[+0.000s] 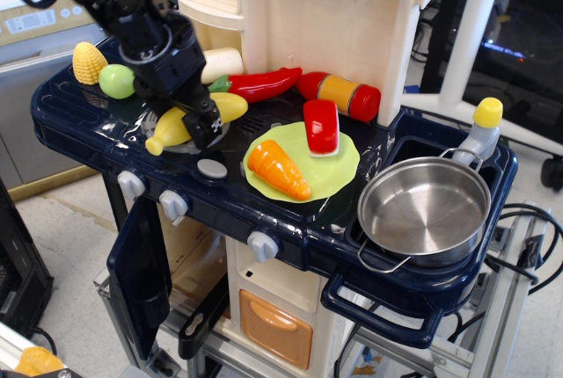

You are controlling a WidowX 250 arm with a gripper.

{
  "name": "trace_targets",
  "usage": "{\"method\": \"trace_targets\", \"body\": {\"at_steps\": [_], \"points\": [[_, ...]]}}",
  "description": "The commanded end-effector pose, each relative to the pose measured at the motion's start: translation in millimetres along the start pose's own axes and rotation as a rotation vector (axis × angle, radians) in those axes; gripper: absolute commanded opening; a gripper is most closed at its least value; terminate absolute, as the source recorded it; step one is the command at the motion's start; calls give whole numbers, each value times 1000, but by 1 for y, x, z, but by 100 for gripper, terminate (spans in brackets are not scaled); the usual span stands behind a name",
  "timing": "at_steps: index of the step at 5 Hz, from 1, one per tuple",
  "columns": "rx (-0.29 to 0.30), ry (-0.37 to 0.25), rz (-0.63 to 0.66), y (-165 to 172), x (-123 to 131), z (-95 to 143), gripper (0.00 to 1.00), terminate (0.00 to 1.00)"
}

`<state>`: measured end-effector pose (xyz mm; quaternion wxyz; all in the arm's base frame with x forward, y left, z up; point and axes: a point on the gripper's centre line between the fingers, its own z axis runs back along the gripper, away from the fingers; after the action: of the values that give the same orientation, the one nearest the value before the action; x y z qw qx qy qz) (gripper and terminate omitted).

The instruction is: Put banana in pot or pan

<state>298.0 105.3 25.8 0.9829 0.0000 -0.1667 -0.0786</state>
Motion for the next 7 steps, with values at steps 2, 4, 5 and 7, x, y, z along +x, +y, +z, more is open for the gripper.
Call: {"method": "trace_targets", "body": {"at_steps": [2, 4, 5, 7], "points": [[177, 91, 54, -38, 19, 67, 0, 0], [101, 184, -72, -127, 61, 137, 0, 0], [81, 223, -46, -166, 75, 134, 0, 0], [45, 197, 105, -203, 73, 90, 0, 0]]}}
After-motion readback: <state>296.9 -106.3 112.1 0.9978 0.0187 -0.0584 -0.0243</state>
